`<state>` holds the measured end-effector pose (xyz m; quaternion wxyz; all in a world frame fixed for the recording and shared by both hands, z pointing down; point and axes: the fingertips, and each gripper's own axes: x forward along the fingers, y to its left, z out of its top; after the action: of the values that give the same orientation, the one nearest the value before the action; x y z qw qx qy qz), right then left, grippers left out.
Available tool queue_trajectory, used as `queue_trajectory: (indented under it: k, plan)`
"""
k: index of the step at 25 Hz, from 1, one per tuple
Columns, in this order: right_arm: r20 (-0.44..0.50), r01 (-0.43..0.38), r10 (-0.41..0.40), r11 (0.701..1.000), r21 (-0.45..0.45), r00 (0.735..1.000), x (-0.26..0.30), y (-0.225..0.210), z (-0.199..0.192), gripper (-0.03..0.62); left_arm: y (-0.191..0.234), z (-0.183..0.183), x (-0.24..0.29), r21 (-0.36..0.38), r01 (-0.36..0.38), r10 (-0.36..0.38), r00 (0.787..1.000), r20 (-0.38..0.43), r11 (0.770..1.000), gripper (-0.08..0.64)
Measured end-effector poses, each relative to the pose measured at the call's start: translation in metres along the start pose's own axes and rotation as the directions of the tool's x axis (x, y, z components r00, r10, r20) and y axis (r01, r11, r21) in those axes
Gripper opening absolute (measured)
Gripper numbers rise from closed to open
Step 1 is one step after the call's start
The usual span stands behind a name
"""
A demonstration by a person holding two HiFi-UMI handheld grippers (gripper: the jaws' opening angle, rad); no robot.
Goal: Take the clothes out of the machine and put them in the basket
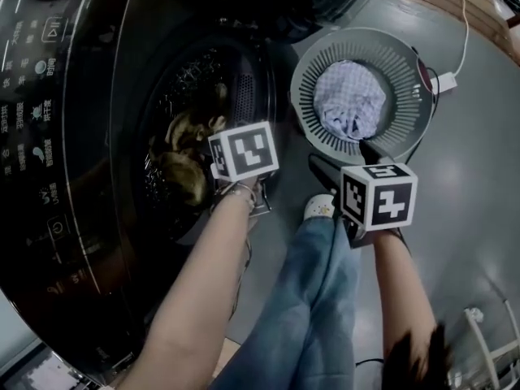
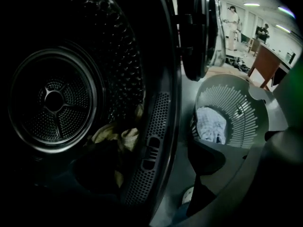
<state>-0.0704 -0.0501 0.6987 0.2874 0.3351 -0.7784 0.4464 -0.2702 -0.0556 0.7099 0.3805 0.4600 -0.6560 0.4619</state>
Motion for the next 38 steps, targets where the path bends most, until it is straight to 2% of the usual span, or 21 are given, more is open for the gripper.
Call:
queue_trajectory:
  k: [3,6,9,11,14,17,20,24,27,30,34,38]
  plan:
    - [-0.009,-0.010,0.010,1.000,-0.019,1.000,0.014,0.011,-0.001,0.463,0.026,-0.009,0.005,-0.048,-0.061,0.060,0.998,-0.017,0.997,0.439]
    - [-0.007,-0.021,0.021,1.000,-0.001,1.000,0.030,0.018,0.000,0.463,0.051,-0.011,0.011,-0.072,-0.136,0.135,0.991,-0.019,0.988,0.440]
    - [-0.013,-0.030,0.031,0.999,0.018,0.999,0.042,0.027,-0.003,0.463,0.087,-0.004,0.013,-0.089,-0.244,0.247,0.969,0.021,0.966,0.440]
    - [-0.018,-0.043,0.043,0.999,0.026,0.999,0.046,0.034,-0.010,0.463,0.103,-0.005,0.017,-0.115,-0.286,0.291,0.956,0.029,0.951,0.446]
    - [-0.043,-0.047,0.047,0.999,-0.016,0.998,0.053,0.036,-0.022,0.463,0.108,-0.022,0.031,-0.199,-0.287,0.286,0.958,-0.037,0.937,0.454]
    - [-0.064,-0.040,0.035,0.997,-0.069,0.997,0.062,0.033,-0.030,0.463,0.131,-0.017,0.037,-0.251,-0.341,0.354,0.935,0.009,0.906,0.456]
    - [-0.054,-0.062,0.058,0.995,-0.081,0.997,0.073,0.037,-0.030,0.463,0.152,-0.017,0.043,-0.310,-0.371,0.397,0.917,0.023,0.875,0.457]
    - [-0.050,-0.085,0.080,0.991,-0.108,0.996,0.083,0.041,-0.034,0.463,0.167,-0.029,0.061,-0.404,-0.356,0.382,0.924,-0.016,0.843,0.477]
    - [-0.041,-0.094,0.090,0.988,-0.119,0.995,0.090,0.035,-0.033,0.463,0.173,-0.040,0.073,-0.415,-0.380,0.390,0.919,-0.065,0.826,0.483]
    - [-0.046,-0.100,0.095,0.987,-0.129,0.994,0.096,0.027,-0.038,0.463,0.174,-0.052,0.082,-0.388,-0.412,0.394,0.910,-0.131,0.824,0.495]
    - [-0.040,-0.105,0.100,0.979,-0.173,0.994,0.099,0.017,-0.037,0.462,0.162,-0.063,0.092,-0.317,-0.419,0.361,0.904,-0.228,0.851,0.495]
    - [-0.059,-0.150,0.141,0.971,-0.184,0.988,0.100,0.020,-0.030,0.462,0.169,-0.056,0.109,-0.263,-0.414,0.352,0.901,-0.254,0.871,0.503]
